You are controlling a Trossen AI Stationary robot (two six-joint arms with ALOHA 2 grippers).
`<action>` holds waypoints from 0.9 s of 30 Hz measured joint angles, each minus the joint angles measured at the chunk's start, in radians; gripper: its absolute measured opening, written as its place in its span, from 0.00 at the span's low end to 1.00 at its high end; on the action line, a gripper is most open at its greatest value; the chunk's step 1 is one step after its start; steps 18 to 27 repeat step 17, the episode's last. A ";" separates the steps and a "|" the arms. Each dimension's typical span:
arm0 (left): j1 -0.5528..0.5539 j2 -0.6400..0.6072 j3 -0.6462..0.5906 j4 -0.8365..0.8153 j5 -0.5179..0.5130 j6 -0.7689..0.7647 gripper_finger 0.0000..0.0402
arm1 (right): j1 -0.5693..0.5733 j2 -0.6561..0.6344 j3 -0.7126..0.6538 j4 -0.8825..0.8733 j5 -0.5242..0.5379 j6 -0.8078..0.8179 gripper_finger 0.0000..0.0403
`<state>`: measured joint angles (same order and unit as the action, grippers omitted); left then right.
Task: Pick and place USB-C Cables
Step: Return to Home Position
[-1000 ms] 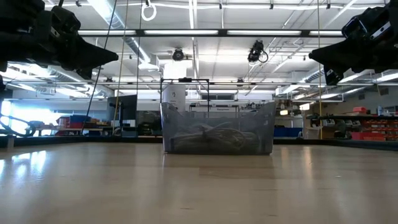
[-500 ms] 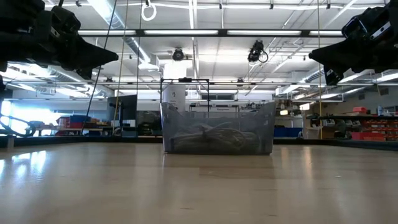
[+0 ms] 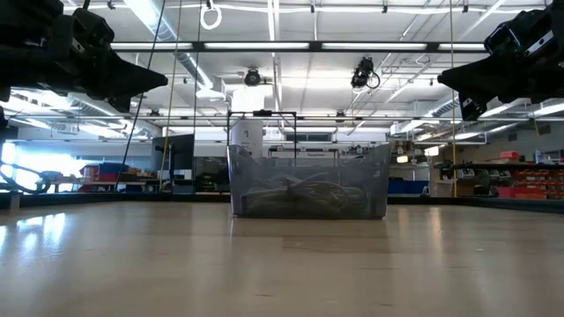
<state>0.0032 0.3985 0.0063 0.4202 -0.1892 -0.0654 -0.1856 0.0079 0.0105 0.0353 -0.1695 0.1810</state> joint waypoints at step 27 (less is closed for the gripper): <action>0.000 0.000 0.000 0.000 0.000 0.000 0.04 | 0.000 0.000 0.000 0.000 0.000 0.000 0.07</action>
